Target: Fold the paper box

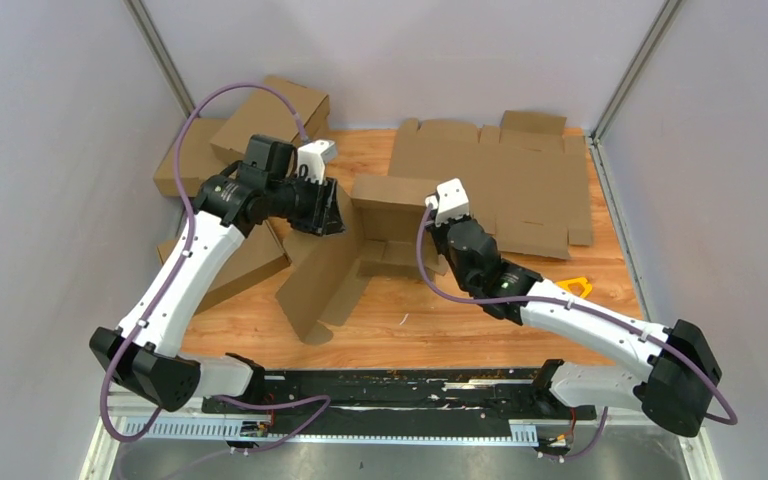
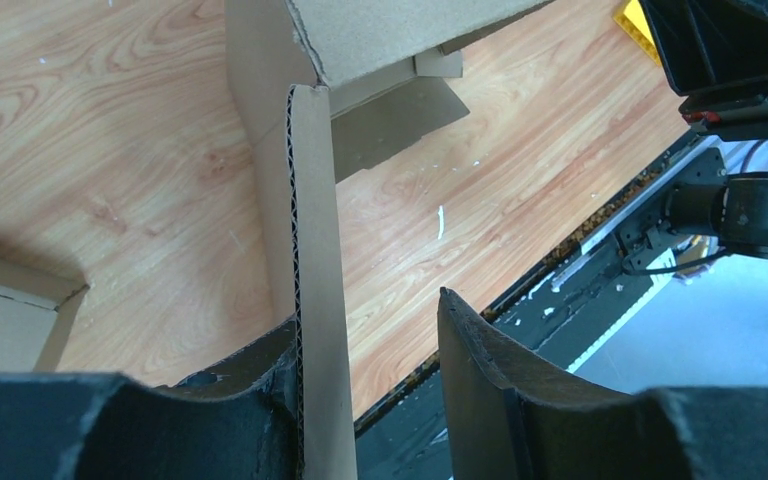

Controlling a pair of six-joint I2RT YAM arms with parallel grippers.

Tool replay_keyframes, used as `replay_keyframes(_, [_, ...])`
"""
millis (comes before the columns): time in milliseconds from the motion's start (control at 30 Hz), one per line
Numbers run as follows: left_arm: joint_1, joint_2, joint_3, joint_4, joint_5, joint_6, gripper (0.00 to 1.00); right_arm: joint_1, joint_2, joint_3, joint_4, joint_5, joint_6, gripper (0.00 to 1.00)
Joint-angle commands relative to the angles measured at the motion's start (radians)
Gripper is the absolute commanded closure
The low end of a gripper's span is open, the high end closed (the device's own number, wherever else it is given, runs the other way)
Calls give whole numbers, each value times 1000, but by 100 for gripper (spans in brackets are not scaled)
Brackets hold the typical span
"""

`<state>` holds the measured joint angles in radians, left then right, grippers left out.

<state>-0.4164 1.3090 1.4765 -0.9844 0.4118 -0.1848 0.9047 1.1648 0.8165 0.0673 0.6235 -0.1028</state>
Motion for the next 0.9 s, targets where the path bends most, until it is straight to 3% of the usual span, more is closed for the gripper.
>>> replay_keyframes(0, [-42,13,48,-11,-7,3,49,16,21,-11,124,4,-11,100])
replay_keyframes(200, [-69,16,98,-26,-101,39,32,12,7,-37,158,4,3,100])
replay_keyframes(400, [-106,-50,163,23,-354,136,7,8,33,-1,105,-32,21,100])
replay_keyframes(533, [-157,-84,164,108,-425,300,6,4,34,-1,102,-54,26,100])
replay_keyframes(667, [-353,-68,103,198,-664,567,0,0,53,32,59,-80,35,100])
replay_keyframes(867, [-436,66,114,226,-699,702,0,-8,62,41,44,-91,46,100])
